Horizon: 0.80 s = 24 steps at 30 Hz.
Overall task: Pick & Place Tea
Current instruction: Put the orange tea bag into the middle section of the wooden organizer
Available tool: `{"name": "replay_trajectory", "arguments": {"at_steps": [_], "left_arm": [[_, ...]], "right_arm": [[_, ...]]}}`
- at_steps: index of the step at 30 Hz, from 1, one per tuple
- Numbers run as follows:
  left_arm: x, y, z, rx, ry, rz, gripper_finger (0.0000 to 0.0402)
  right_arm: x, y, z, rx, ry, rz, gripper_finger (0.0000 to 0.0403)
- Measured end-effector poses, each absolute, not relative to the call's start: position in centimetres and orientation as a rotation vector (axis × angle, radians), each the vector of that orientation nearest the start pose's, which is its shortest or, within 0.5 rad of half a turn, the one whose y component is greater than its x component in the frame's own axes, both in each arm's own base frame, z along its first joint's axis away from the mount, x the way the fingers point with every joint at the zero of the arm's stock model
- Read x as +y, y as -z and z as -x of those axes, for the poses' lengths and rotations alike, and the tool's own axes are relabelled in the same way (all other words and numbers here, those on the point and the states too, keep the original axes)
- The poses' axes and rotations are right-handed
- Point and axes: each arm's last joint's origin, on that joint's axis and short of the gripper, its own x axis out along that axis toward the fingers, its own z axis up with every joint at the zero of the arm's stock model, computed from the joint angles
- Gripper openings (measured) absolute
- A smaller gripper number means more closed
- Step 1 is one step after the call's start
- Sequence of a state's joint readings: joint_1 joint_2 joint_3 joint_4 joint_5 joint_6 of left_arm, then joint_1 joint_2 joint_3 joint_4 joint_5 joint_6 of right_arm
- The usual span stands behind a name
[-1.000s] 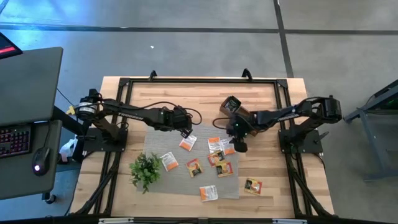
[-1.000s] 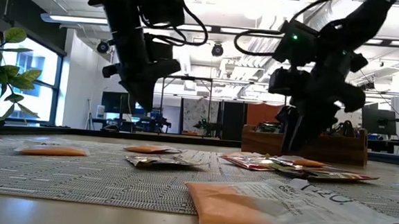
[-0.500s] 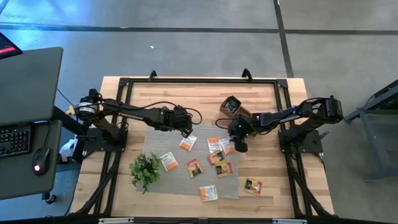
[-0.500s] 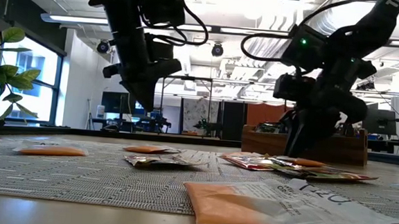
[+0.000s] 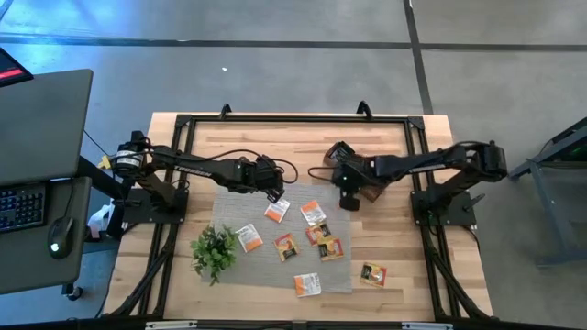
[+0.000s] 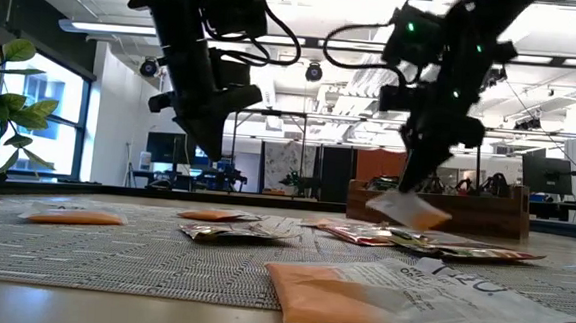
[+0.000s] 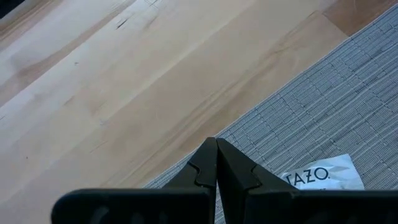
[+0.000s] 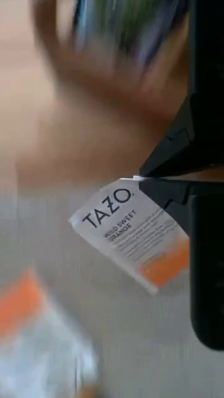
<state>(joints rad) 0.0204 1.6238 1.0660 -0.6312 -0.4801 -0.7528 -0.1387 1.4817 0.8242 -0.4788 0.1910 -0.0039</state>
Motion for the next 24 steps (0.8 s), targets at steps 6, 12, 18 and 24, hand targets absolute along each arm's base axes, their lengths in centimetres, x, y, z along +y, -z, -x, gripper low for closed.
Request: {"name": "replay_trajectory", "arguments": {"at_steps": [6,12,18,24], "left_arm": [[2.0,-20.2,-30.8,0.931,-0.842,0.378,0.0000],[2.0,-20.1,-30.7,0.935,-0.844,0.375,0.0000],[2.0,-20.1,-30.7,0.935,-0.845,0.375,0.0000],[2.0,-20.1,-30.7,0.935,-0.845,0.375,0.0000]], "right_arm": [[-5.6,-20.4,-24.9,1.115,0.642,0.149,0.0005],[-6.9,-19.2,-21.6,1.064,0.839,-0.025,0.0003],[-7.8,-17.1,-19.8,0.955,0.939,-0.155,0.0003],[-8.2,-17.8,-20.3,0.809,0.952,-0.180,0.0003]]}}
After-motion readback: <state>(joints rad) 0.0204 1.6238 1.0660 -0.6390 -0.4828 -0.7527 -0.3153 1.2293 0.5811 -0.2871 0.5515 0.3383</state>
